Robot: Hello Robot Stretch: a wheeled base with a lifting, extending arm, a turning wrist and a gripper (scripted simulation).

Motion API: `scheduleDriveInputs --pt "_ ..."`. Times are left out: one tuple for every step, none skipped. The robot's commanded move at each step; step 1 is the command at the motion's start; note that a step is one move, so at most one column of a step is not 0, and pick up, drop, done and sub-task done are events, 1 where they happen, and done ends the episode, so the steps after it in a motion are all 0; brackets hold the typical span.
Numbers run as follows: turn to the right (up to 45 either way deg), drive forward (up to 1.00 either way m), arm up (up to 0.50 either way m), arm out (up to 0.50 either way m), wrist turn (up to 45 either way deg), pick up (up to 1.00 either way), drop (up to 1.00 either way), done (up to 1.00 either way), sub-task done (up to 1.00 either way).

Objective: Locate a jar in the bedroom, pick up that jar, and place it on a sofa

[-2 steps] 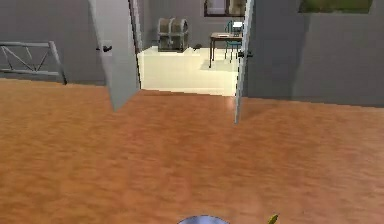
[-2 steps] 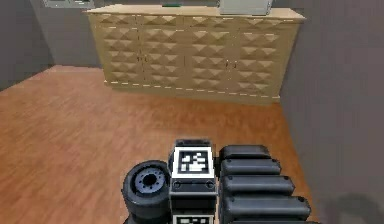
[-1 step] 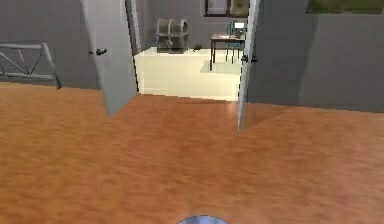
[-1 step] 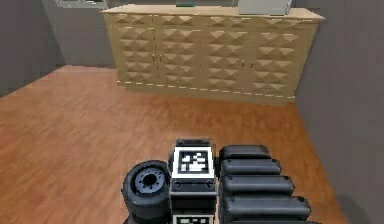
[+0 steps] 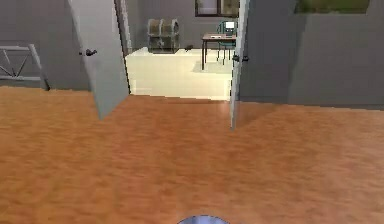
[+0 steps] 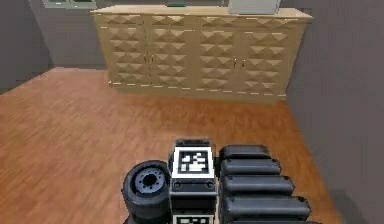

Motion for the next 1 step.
scheduleDriveInputs --pt "45.0 0.00 0.00 0.00 0.0 0.00 0.00 0.00 0.00"
